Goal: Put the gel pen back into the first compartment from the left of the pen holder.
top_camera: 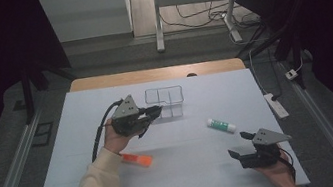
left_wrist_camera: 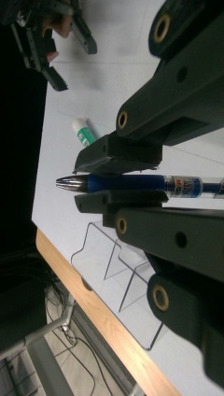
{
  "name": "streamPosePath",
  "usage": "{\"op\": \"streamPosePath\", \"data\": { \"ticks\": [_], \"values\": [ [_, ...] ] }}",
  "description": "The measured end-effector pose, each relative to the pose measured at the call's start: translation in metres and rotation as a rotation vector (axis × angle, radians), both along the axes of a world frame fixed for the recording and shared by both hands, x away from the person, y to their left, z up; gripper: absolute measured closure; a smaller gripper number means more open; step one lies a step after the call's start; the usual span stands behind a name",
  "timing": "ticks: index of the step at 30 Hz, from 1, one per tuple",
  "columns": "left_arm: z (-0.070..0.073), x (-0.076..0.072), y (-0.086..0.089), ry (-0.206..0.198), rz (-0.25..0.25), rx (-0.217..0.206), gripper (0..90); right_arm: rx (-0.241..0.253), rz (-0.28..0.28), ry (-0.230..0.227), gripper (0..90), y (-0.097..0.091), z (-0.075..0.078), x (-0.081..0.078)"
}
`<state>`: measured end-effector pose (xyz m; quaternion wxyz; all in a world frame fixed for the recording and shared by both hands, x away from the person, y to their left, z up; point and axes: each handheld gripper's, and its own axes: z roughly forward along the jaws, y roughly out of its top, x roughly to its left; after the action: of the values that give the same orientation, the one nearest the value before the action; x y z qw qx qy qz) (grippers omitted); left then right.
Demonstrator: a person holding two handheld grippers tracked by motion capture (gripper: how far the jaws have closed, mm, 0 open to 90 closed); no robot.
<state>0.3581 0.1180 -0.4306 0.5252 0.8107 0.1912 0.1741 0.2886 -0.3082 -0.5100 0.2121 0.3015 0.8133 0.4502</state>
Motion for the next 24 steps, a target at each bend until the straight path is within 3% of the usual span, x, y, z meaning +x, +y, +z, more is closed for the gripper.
{"op": "streamPosePath", "data": {
  "ticks": [3, 6, 20, 24],
  "values": [
    [0.001, 0.002, 0.002, 0.016, 0.000, -0.024, 79.8, -0.006, 0.006, 0.004, 18.5, -0.001, 0.000, 0.000],
    [0.004, 0.004, 0.004, 0.008, 0.015, -0.017, 79.8, 0.000, 0.000, 0.006, 18.5, -0.002, 0.000, 0.000],
    [0.017, 0.016, 0.011, 0.015, 0.058, -0.099, 79.8, -0.004, -0.003, 0.012, 18.6, -0.002, -0.001, 0.001],
    [0.018, 0.021, 0.014, 0.034, 0.064, -0.126, 79.8, -0.005, -0.004, 0.013, 18.7, -0.002, -0.001, 0.001]
  ]
}}
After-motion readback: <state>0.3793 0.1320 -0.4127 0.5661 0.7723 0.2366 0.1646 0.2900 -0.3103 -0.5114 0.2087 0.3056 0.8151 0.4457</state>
